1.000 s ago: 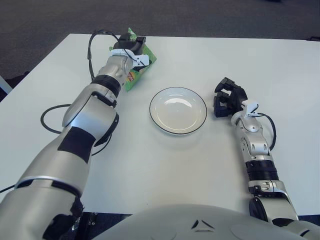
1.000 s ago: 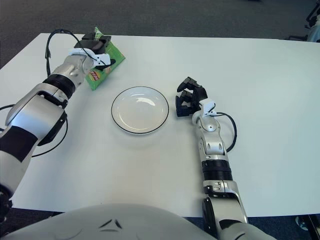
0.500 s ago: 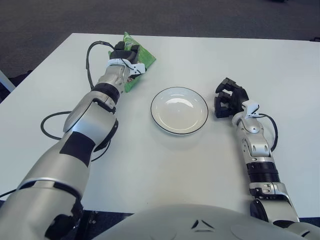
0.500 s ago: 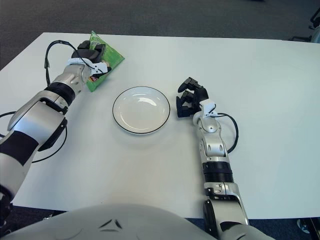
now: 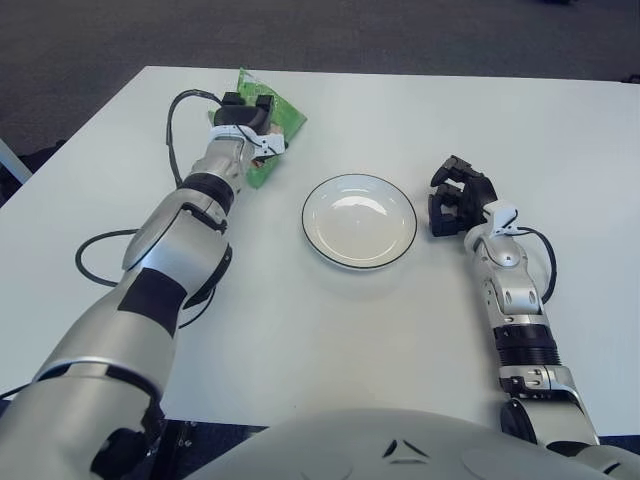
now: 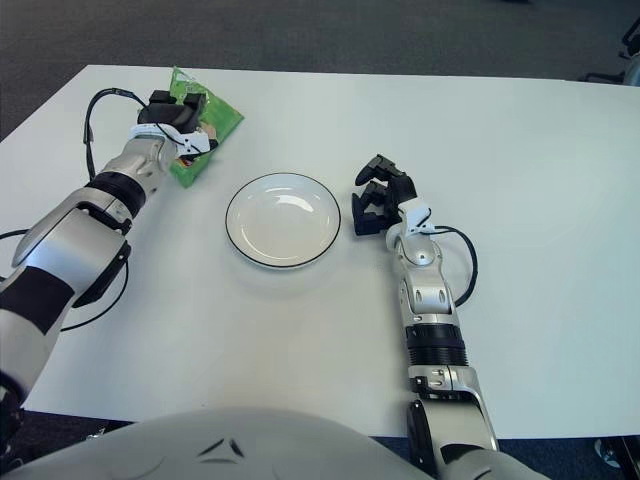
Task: Put the snack into the plate.
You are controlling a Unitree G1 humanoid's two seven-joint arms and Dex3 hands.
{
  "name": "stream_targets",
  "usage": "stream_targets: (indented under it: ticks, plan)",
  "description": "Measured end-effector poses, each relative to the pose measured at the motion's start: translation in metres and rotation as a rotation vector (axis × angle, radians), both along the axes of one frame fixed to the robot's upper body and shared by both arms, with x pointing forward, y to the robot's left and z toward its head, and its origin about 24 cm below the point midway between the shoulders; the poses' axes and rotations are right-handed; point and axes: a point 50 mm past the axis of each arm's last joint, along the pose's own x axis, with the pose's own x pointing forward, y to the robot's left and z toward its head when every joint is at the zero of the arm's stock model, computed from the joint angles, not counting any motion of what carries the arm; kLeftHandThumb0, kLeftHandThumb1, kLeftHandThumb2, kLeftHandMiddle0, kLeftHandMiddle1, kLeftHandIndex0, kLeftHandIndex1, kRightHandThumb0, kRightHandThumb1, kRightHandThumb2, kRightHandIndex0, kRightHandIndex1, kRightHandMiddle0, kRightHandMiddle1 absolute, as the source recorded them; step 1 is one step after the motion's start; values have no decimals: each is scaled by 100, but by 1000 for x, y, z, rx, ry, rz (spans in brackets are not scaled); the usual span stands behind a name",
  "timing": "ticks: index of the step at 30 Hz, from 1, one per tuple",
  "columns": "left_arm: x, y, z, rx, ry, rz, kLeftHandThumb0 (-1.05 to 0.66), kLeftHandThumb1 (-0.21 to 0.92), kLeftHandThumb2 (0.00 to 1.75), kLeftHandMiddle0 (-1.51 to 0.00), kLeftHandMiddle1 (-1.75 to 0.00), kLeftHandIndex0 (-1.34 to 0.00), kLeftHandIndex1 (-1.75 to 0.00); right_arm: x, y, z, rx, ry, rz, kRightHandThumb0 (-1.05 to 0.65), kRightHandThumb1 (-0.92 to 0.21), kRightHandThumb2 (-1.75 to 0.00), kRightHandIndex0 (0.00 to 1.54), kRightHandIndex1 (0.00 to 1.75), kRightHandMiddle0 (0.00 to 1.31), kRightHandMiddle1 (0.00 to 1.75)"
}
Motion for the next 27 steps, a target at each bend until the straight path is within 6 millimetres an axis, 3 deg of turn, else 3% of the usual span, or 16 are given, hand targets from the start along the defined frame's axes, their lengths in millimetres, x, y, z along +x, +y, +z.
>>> stream_targets:
  ticks: [14, 17, 18, 20, 22, 24, 27]
  plan:
    - [-3, 8, -8, -48, 9, 20, -91, 90, 54, 0, -134, 0, -71, -1, 0, 0, -5, 2, 10, 0, -4, -163, 84, 170, 59, 175]
    - [-4, 9, -9, -79, 6, 17, -76, 72, 72, -2, -150, 0, -95, -1, 0, 0, -5, 2, 10, 0, -4, -163, 84, 169, 59, 175]
    - [-4, 9, -9, -90, 4, 15, -68, 58, 89, -7, -159, 0, -113, -1, 0, 0, -6, 3, 10, 0, -4, -163, 84, 169, 59, 175]
    - [-4, 9, -10, -110, -1, 8, -13, 49, 105, -30, -167, -4, -143, -1, 0, 0, -6, 3, 10, 0, -4, -163, 84, 169, 59, 175]
    - [-5, 10, -9, -120, -7, 0, 21, 41, 117, -45, -171, -8, -162, -1, 0, 1, -6, 3, 10, 0, -4, -163, 84, 170, 59, 175]
    - [-5, 11, -9, -125, -12, -7, 11, 41, 119, -52, -170, -18, -168, -1, 0, 1, -6, 4, 10, 0, -4, -163, 84, 169, 59, 175]
    - [-5, 11, -8, -134, -25, -16, 3, 29, 131, -67, -161, -37, -172, -2, 0, 0, -6, 5, 10, 0, -4, -162, 84, 169, 59, 175]
